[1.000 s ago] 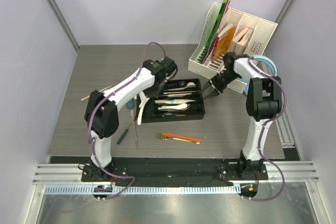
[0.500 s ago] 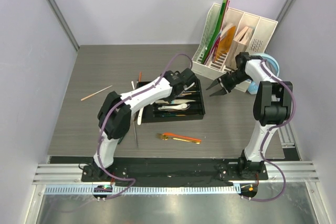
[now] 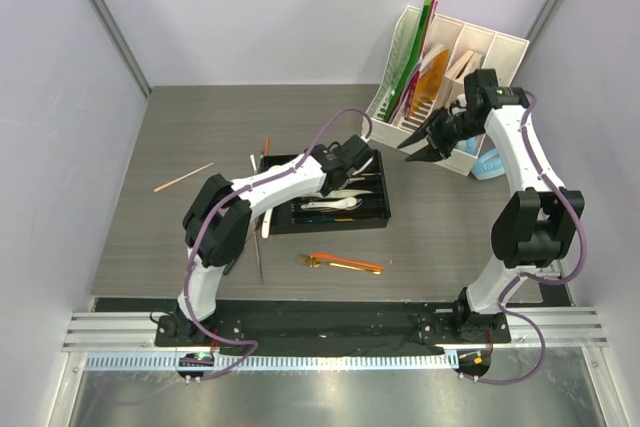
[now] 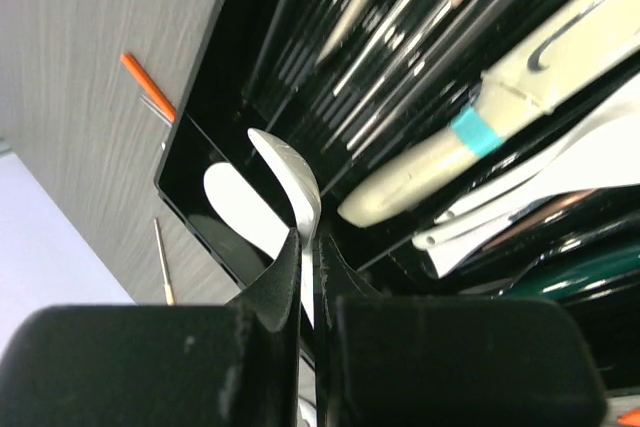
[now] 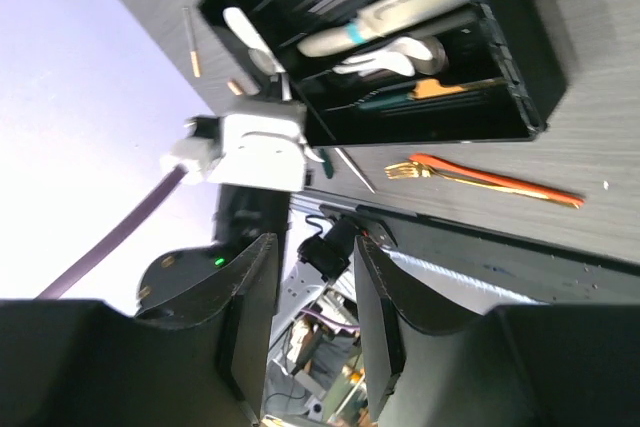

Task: Sort the eating utensils into containers
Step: Place the spoon in the storage box, then pick up the spoon from the center of the board.

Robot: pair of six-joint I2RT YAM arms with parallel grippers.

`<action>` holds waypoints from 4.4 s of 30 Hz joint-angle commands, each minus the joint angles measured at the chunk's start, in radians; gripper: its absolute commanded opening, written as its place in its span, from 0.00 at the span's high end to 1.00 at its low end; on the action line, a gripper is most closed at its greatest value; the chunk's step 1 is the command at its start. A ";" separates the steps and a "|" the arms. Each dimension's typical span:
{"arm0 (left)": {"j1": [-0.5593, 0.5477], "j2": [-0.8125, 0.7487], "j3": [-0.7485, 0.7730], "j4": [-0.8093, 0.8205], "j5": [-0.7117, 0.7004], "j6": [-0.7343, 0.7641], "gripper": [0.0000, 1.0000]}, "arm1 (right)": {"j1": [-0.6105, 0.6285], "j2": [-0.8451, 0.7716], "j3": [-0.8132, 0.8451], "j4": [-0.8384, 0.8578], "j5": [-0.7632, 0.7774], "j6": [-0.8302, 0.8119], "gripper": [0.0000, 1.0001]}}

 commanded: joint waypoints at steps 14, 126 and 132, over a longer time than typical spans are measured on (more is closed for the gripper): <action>-0.103 -0.039 -0.014 0.100 0.093 0.022 1.00 | -0.006 -0.025 0.114 -0.076 -0.066 -0.003 0.58; 0.940 -0.209 -0.454 -0.152 0.351 -0.848 0.47 | 0.083 0.090 -0.160 0.297 -0.098 0.290 0.55; 0.977 -0.169 -0.450 -0.147 0.371 -0.829 0.48 | 0.080 0.104 -0.150 0.297 -0.100 0.296 0.55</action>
